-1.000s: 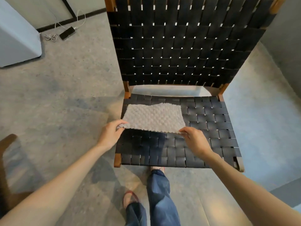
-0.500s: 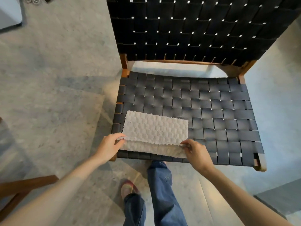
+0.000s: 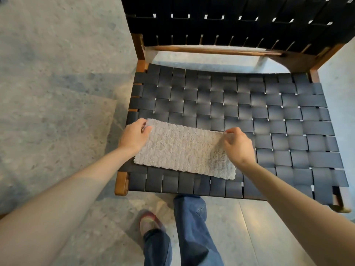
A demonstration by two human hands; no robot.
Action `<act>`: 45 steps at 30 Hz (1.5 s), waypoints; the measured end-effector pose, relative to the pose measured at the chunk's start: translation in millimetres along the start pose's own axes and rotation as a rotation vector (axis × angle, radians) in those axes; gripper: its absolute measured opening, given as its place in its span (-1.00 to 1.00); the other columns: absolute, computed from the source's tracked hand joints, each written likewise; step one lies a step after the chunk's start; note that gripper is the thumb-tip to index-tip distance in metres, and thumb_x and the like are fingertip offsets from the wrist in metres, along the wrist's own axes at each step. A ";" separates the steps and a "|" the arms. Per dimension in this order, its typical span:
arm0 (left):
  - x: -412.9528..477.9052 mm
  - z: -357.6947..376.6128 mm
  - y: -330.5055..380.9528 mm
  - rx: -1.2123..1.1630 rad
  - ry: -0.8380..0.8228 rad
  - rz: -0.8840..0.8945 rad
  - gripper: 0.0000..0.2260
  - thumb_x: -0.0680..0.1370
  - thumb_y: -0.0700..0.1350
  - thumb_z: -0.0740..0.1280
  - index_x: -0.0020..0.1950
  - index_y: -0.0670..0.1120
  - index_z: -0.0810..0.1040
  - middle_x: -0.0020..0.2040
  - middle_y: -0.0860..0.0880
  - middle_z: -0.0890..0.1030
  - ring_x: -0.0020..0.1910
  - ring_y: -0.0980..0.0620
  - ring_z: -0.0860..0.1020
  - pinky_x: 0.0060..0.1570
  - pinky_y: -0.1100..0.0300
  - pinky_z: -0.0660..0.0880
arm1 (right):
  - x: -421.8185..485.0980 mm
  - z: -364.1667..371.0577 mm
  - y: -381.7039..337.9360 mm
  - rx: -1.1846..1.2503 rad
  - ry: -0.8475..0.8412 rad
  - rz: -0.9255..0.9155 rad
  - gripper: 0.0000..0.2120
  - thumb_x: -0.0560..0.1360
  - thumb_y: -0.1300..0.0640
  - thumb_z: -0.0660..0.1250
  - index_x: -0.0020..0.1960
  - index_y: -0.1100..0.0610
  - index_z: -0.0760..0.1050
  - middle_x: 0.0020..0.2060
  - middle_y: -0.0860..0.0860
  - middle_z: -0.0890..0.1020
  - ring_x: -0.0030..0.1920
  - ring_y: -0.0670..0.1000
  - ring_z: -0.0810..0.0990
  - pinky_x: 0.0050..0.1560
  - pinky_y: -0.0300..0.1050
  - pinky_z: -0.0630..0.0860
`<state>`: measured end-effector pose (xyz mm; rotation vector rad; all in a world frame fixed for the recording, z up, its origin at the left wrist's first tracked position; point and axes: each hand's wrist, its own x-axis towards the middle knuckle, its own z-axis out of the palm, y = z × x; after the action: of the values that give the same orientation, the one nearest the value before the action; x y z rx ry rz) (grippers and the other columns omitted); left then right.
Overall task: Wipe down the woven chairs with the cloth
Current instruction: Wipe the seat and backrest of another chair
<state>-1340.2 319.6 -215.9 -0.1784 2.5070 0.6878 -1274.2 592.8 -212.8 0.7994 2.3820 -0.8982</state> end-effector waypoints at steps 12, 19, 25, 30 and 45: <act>-52.9 31.3 -29.9 0.210 0.036 0.255 -0.59 0.64 -0.10 0.14 0.49 0.10 0.23 0.55 0.02 0.08 0.53 0.00 -0.06 0.48 -0.01 -0.08 | -33.0 30.6 13.6 0.102 0.211 0.269 -0.47 0.44 -0.01 0.43 0.25 0.23 0.31 0.14 0.17 0.51 0.21 0.22 0.45 0.21 0.13 0.38; -54.1 28.6 -32.6 0.195 -0.027 0.239 -0.56 0.65 -0.04 0.10 0.51 0.13 0.09 0.56 0.06 -0.04 0.52 0.06 -0.18 0.47 0.05 -0.23 | -28.0 33.6 13.1 -0.073 0.113 0.348 -0.48 0.49 -0.14 0.34 0.23 0.25 0.43 0.20 0.21 0.44 0.28 0.24 0.32 0.23 0.10 0.31; -55.8 14.2 -23.2 0.031 -0.067 0.181 -0.57 0.64 -0.13 0.15 0.50 0.12 0.20 0.52 0.06 0.18 0.51 0.00 0.04 0.47 0.03 -0.02 | -45.0 11.3 -13.9 0.339 0.167 0.093 -0.73 0.51 0.04 0.35 0.06 0.14 0.33 -0.19 -0.06 0.57 -0.20 -0.05 0.54 -0.22 -0.13 0.45; -69.3 3.5 -30.0 -0.002 -0.050 0.096 -0.47 0.60 -0.28 0.18 0.49 0.15 0.22 0.46 0.12 0.30 0.50 0.08 0.08 0.45 -0.05 -0.23 | -62.7 15.6 -66.9 0.397 0.101 -0.119 -0.75 0.50 0.05 0.38 0.06 0.06 0.34 -0.22 -0.22 0.53 -0.26 -0.29 0.52 -0.28 -0.37 0.43; -87.3 -1.9 -81.3 -0.371 0.135 -0.089 -0.57 0.62 -0.23 0.18 0.48 0.00 0.27 0.50 0.05 0.22 0.47 0.13 0.16 0.37 0.31 0.06 | -68.8 85.7 -105.3 -0.138 -0.064 -0.598 -0.59 0.59 -0.03 0.21 0.43 -0.10 0.32 0.40 -0.06 0.41 0.41 0.11 0.28 0.39 0.11 0.25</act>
<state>-1245.8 247.5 -204.3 -0.4805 2.4559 1.1318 -1275.6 443.3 -184.2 -0.0122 2.6295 -0.9380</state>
